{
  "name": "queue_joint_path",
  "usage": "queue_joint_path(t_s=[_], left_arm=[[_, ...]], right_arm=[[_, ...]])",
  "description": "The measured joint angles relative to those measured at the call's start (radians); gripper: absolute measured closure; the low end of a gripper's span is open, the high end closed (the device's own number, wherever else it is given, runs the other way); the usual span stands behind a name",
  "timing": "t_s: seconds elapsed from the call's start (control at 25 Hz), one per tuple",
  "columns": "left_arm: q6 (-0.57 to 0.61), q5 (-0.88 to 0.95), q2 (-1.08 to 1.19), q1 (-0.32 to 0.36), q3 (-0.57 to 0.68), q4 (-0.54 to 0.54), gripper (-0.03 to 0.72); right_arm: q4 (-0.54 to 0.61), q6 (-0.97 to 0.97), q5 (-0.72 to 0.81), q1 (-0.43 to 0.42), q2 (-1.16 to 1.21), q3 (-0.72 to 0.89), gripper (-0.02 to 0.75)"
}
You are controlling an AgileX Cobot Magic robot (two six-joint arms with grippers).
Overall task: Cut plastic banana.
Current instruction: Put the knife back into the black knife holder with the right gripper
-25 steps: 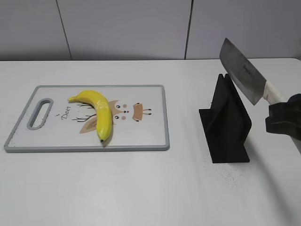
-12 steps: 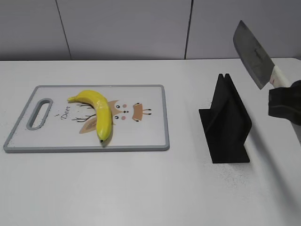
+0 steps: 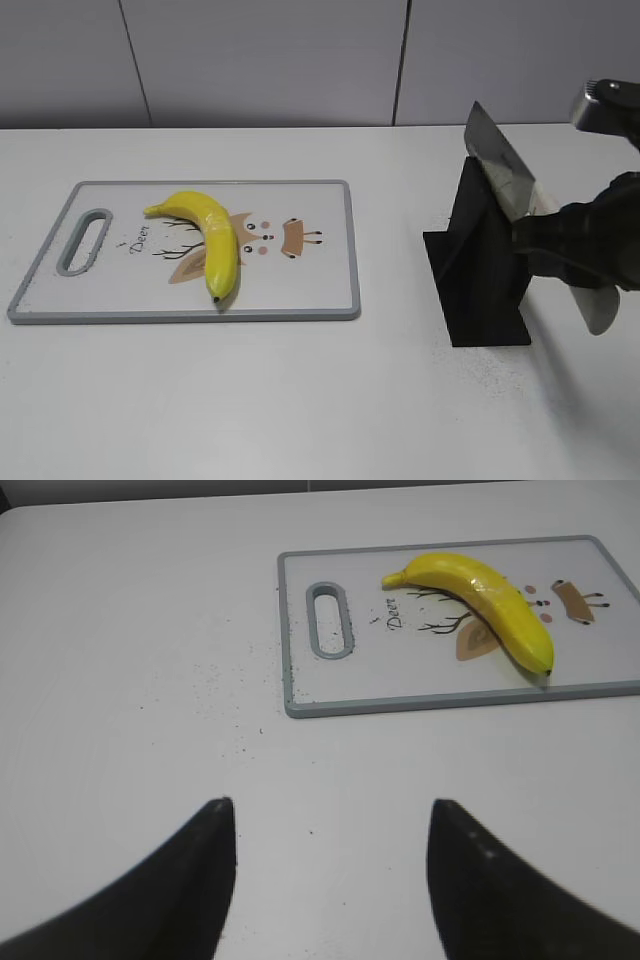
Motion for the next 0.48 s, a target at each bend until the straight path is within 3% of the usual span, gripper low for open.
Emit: queue_joint_path(t_s=[0.48], left_arm=[[0.0, 0.0, 0.0, 0.0, 0.0, 0.001, 0.099]], right_arm=[[-0.016, 0.001, -0.01, 0.0, 0.092, 0.0, 0.573]])
